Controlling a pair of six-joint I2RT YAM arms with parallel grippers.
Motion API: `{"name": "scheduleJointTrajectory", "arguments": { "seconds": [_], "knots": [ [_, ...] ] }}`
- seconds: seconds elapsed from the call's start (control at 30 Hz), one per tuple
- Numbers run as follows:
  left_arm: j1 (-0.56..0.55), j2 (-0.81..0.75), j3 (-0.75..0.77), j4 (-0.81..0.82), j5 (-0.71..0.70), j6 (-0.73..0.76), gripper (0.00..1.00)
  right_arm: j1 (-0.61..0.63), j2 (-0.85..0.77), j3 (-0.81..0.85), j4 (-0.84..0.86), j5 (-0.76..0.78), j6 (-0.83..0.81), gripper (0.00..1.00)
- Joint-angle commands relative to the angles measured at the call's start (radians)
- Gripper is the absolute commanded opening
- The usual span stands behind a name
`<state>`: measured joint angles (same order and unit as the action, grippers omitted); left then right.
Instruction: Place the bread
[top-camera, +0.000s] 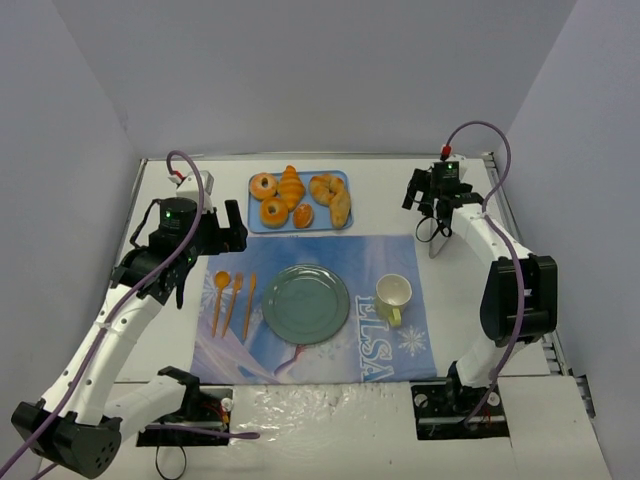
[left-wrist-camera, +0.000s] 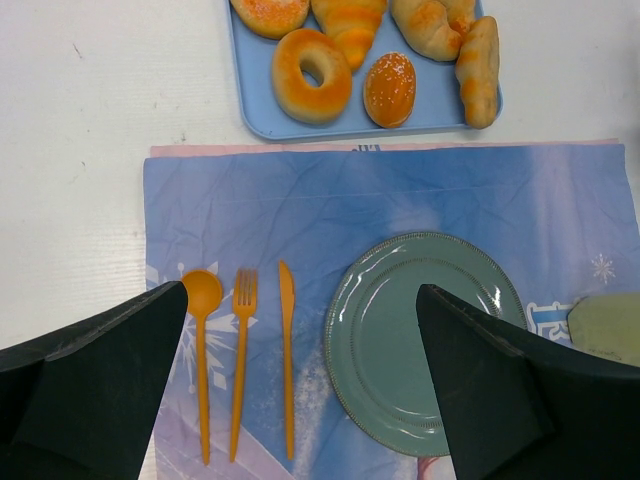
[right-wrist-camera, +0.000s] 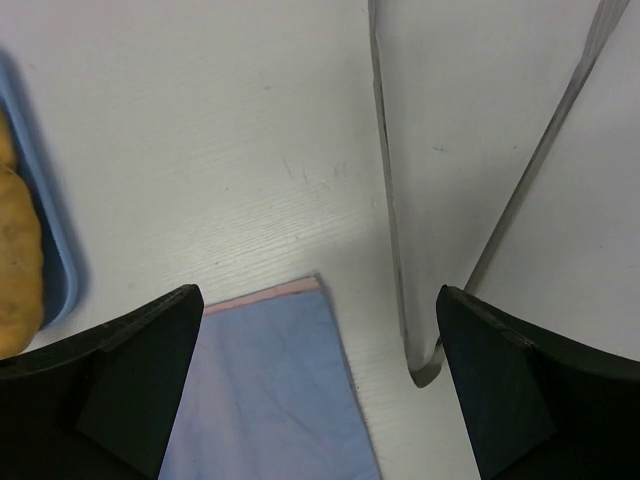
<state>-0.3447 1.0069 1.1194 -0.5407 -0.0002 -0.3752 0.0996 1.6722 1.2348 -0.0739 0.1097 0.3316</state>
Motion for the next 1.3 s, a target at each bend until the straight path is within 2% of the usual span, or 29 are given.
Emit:
{"name": "scheduleJointTrajectory", "arguments": {
  "seconds": [0.0, 0.8, 1.27],
  "knots": [
    [0.005, -0.007, 0.02, 0.053, 0.0, 0.006, 0.97, -0.059, 0.028, 0.057, 0.023, 0.031, -0.011, 1.0],
    [0.004, 0.009, 0.017, 0.054, 0.0, 0.004, 0.97, -0.152, 0.216, 0.049, 0.037, 0.035, 0.0, 1.0],
    [0.005, 0.013, 0.017, 0.056, 0.0, 0.003, 0.97, -0.159, 0.308, 0.072, 0.055, 0.002, 0.017, 1.0]
  ]
}}
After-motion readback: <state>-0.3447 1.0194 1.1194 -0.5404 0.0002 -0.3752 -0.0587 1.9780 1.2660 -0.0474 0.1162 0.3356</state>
